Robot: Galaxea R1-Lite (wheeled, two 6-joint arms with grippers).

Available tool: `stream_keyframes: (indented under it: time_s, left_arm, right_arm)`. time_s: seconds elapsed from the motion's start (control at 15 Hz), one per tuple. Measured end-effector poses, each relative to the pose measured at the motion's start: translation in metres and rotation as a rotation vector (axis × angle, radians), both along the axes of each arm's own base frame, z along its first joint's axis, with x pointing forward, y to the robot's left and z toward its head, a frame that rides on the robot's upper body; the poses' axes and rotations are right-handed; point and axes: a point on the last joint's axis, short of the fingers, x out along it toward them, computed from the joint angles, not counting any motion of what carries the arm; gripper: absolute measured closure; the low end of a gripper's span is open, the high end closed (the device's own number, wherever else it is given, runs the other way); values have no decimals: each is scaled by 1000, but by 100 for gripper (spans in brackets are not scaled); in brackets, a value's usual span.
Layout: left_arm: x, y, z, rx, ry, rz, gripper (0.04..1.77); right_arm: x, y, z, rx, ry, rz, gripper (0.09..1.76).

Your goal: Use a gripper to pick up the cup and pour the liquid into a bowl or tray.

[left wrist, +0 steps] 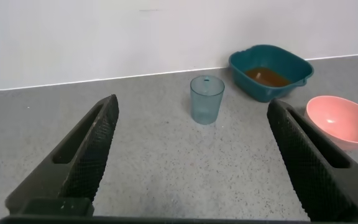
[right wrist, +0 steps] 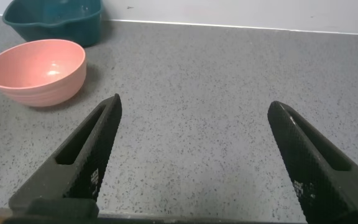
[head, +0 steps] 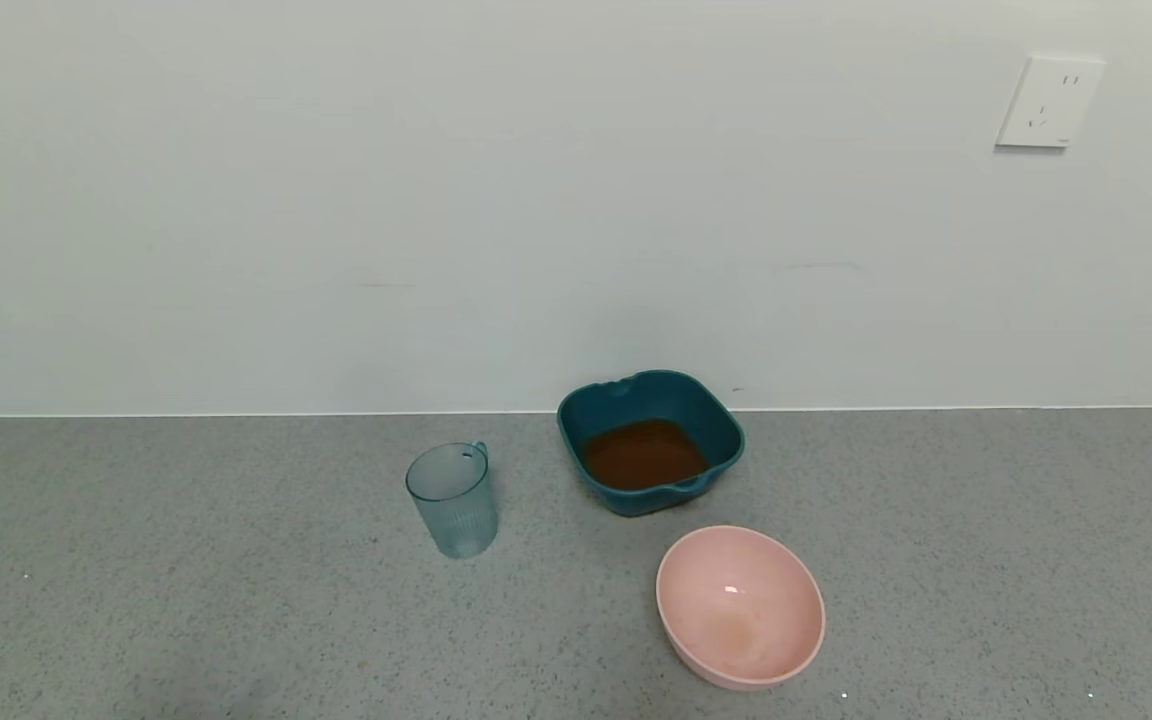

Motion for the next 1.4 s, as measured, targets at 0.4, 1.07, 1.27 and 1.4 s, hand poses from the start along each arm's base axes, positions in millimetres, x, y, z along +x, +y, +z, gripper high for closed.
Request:
stream_keyframes:
  time_s: [0.4,1.07,1.27,1.4]
  left_arm:
    - [-34,0,-17,-10,-61,128,9]
    - [-51,-3,-72,-64,-136,114,9]
    - [-43,-3,-81,-119,-183,104,9]
    - [-37,-3,-90,-122,-198,103,9]
  right_arm:
    - [0,0,0,0,0,0,14]
    - [0,0,0,0,0,0,14]
    - [0,0,0,0,0,0,14]
    - [0,0,0,0,0,0,14]
